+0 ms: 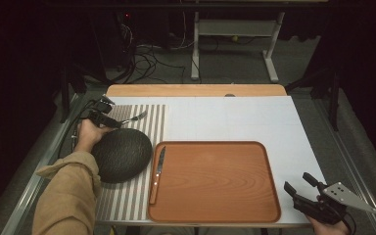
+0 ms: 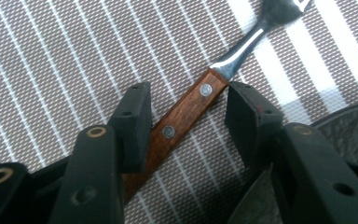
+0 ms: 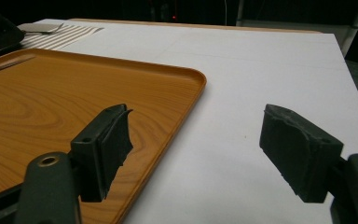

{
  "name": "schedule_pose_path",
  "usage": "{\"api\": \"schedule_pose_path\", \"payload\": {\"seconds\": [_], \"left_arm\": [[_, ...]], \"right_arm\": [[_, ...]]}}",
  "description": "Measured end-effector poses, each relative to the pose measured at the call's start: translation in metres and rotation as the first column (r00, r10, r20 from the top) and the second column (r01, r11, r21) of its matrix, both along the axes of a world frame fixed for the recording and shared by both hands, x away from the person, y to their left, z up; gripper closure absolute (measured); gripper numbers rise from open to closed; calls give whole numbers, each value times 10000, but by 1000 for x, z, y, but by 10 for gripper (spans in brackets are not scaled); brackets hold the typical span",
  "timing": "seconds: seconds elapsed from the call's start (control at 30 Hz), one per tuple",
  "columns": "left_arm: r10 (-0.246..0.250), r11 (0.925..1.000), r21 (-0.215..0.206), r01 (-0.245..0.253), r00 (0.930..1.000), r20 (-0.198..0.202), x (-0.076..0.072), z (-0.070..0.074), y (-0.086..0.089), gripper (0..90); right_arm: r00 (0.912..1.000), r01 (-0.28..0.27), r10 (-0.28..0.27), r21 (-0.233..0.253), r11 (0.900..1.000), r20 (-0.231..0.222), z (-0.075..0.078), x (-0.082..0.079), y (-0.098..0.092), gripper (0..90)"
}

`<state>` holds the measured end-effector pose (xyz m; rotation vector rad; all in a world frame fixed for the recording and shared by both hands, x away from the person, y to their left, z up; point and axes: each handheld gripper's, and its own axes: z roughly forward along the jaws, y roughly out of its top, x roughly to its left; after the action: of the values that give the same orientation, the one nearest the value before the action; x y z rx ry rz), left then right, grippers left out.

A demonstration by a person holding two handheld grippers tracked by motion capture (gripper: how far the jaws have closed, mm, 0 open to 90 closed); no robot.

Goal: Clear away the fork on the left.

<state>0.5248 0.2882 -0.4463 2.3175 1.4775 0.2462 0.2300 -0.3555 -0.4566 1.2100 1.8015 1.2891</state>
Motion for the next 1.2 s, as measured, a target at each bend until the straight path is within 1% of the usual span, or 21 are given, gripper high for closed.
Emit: {"api": "schedule_pose_path", "payload": {"seconds": [0.13, 0.23, 0.33, 0.5, 0.53, 0.57, 0.6, 0.63, 0.73, 0.77, 0.8, 0.83, 0.97, 1.07, 1.13, 1.2], "left_arm": [[129, 9999, -18, -129, 9999, -2, 0, 0, 2, 539], [118, 9998, 140, -118, 9999, 3, 0, 0, 4, 562], [164, 9997, 209, -162, 9998, -99, -1, 0, 8, 579], [312, 9995, 59, -311, 9992, -242, -3, 0, 15, 604], [286, 9995, 125, -283, 9993, -240, -3, 0, 16, 608], [285, 9996, 78, -283, 9992, -275, -3, 0, 17, 614], [254, 9995, 170, -250, 9994, -252, -4, 1, 17, 623], [280, 9996, 101, -277, 9991, -307, -4, 1, 18, 629], [302, 9995, 145, -297, 9990, -344, -6, 1, 20, 651], [338, 9994, 94, -334, 9987, -375, -6, 1, 21, 665], [385, 9992, 121, -380, 9982, -466, -6, 2, 21, 672], [356, 9992, 173, -348, 9982, -475, -7, 2, 21, 676], [283, 9995, 156, -276, 9986, -451, -7, 2, 24, 714], [303, 9993, 229, -292, 9983, -495, -8, 2, 24, 718], [336, 9993, 166, -327, 9978, -577, -9, 2, 25, 719], [267, 9994, 224, -253, 9977, -623, -9, 3, 27, 720]], "right_arm": [[10000, -7, 7, 2, 10000, 5, 0, 0, 0, 250], [10000, -10, 10, -2, 10000, 6, 0, 0, 0, 250], [10000, -20, 20, 14, 10000, 7, 0, 0, 0, 250], [10000, -57, 57, 88, 9999, -19, 0, 0, 0, 250], [10000, -58, 58, 90, 9999, -10, 0, 0, 0, 250], [10000, -47, 47, 100, 9999, 10, 0, 0, 0, 250], [10000, -43, 42, 94, 9999, 16, 0, 0, 0, 250], [10000, -36, 36, 98, 9999, 9, 0, 0, 0, 250], [10000, -33, 33, 95, 9999, 17, 0, 0, 0, 250], [10000, -25, 25, 93, 10000, 19, 0, 0, 0, 250], [10000, -33, 32, 82, 10000, 27, 0, 0, 0, 250], [10000, -33, 33, 81, 10000, 32, 0, 0, 0, 250], [10000, -40, 40, 83, 10000, 13, 0, 0, 0, 250], [10000, -31, 31, 80, 10000, 30, 0, 0, 0, 250], [10000, -42, 42, 72, 10000, 37, 0, 0, 0, 250], [10000, -62, 62, 59, 10000, 18, 0, 0, 0, 250]]}}
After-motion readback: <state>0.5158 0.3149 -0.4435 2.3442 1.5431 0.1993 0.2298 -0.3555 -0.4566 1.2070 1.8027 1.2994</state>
